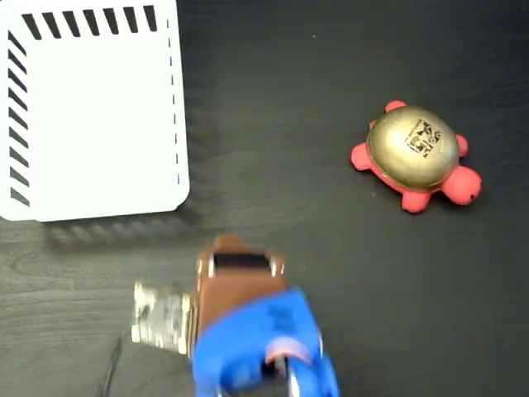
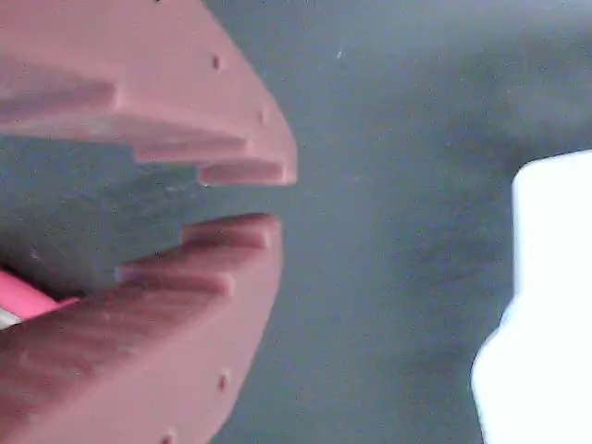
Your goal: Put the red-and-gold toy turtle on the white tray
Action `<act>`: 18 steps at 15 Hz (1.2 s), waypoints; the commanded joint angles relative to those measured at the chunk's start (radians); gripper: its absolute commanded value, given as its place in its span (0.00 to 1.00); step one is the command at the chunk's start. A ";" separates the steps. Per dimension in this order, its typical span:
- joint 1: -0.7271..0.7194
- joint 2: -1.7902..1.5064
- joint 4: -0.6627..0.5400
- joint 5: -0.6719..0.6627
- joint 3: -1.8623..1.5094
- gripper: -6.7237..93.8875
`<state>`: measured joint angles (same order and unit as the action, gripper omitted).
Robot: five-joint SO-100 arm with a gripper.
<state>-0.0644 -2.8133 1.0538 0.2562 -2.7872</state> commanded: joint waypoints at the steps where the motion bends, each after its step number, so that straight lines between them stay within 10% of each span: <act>1: 0.063 0.276 0.097 0.034 0.325 0.06; 15: 0.541 1.285 0.471 -0.002 1.364 0.07; 18: 0.575 1.370 0.518 -0.037 1.462 0.26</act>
<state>0.4909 -1.4343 1.5432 0.2270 -1.4189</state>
